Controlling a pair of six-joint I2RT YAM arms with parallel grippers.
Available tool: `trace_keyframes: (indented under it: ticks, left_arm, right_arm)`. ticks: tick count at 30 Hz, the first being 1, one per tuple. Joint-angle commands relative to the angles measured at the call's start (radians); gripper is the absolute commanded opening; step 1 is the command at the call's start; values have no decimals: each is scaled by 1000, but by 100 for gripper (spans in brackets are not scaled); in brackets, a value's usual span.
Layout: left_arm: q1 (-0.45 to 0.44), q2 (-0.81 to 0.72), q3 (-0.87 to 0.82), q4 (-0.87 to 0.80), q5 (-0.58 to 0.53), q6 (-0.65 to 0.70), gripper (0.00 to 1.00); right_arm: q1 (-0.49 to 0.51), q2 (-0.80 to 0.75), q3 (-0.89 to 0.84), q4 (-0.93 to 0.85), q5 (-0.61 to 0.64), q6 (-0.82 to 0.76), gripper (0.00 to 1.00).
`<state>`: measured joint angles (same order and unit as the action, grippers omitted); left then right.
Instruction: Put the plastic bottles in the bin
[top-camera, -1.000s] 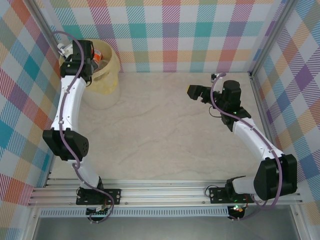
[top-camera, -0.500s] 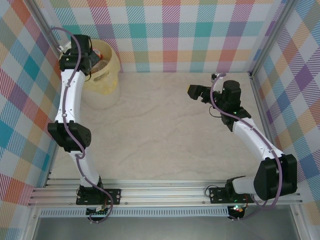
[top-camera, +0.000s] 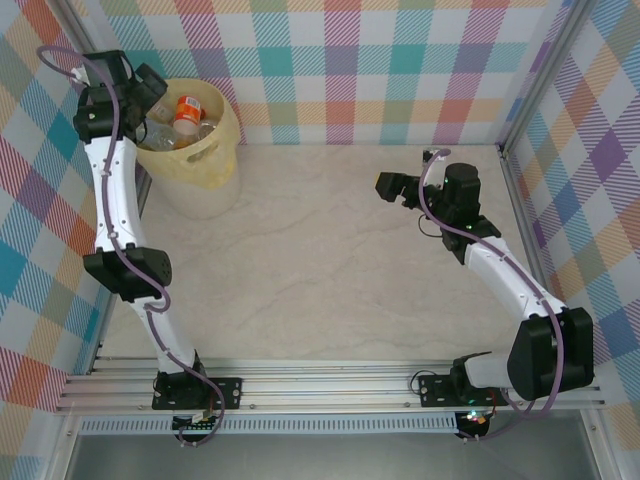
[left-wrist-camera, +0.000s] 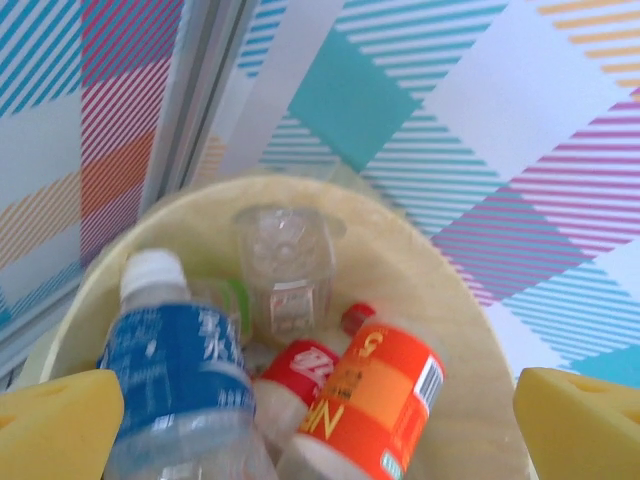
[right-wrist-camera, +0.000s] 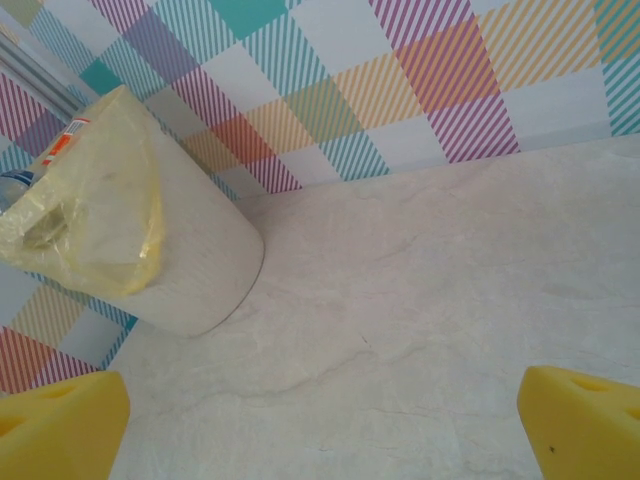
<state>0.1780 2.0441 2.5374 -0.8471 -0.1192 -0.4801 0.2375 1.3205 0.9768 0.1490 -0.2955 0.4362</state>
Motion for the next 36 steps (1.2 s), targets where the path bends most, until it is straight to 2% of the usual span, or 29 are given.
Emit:
trace_keyframes:
  ticks: [1,5,12,14,20,23,28,32,36]
  left_arm:
    - [34,80,48,69,141,38,100]
    - [46,133,46,17,236,9,100]
    - [26,65,-165,23,196,26,100]
    - [27,48,-164,23,177,30,100]
    - [28,-7,-78,-5,228,23,100]
    - [27,-78,-102,-14,213,3,100]
    - [26,-233,-263,69,238,15,100]
    - [20,-345,-410,141,335,27,100]
    - [-25,-516,-627,285,418,38,100]
  right_arm:
    - [8,24,0,2,7,-14,100]
    - [7,33,2,4,9,-9,100]
    - [7,36,18,-12,9,-8,100]
    - [7,37,23,-18,9,-10,100]
    - [8,36,23,-19,11,-1,100]
    - [8,25,19,-20,28,-1,100]
    - [7,2,9,-25,73,0,100]
    - [7,-24,-7,-34,139,23,100]
    - [6,-67,-35,-48,236,42,100]
